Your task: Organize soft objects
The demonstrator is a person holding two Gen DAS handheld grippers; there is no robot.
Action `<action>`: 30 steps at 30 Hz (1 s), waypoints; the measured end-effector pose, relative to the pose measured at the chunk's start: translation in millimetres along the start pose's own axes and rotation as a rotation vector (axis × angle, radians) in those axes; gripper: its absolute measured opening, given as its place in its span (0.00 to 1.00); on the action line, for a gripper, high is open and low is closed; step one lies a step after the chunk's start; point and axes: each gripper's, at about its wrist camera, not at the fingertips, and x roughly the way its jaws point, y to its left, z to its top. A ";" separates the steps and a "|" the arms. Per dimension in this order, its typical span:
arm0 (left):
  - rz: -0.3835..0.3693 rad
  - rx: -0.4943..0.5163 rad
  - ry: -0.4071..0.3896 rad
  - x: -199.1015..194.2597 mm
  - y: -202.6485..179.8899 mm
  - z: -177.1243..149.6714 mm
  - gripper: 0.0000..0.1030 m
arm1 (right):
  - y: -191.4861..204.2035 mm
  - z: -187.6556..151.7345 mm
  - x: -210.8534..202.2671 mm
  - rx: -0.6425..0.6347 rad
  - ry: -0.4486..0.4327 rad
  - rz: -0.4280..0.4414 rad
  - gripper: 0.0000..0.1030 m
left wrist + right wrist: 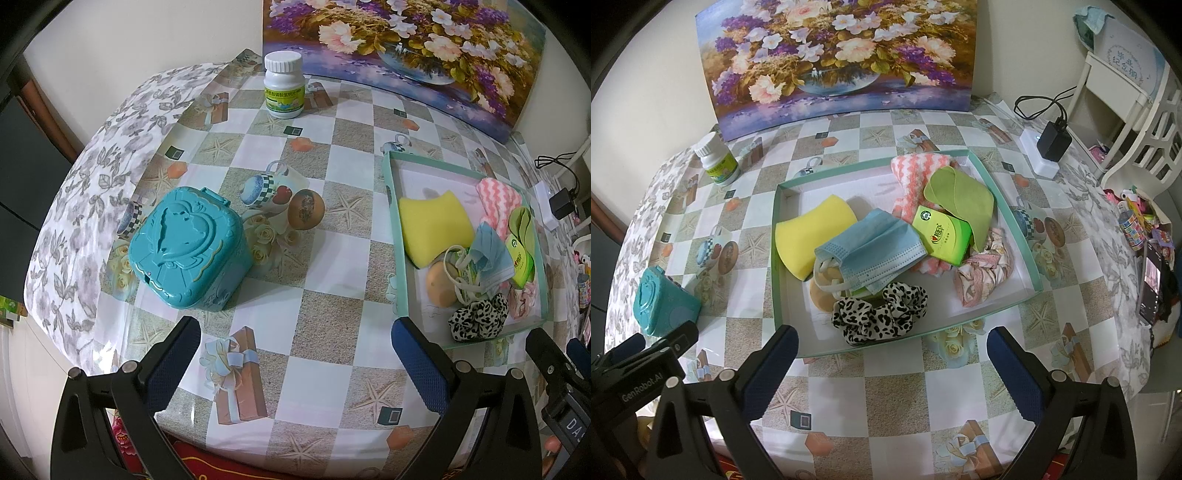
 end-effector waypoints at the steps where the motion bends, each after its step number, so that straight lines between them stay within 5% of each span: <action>1: 0.000 0.000 0.000 0.0 0.0 -0.1 1.00 | 0.0 0.1 0.1 0.000 0.000 0.000 1.00; 30: 0.003 -0.001 -0.004 -1.8 -1.1 -0.3 1.00 | 1.2 -0.7 1.4 -0.006 0.005 0.000 1.00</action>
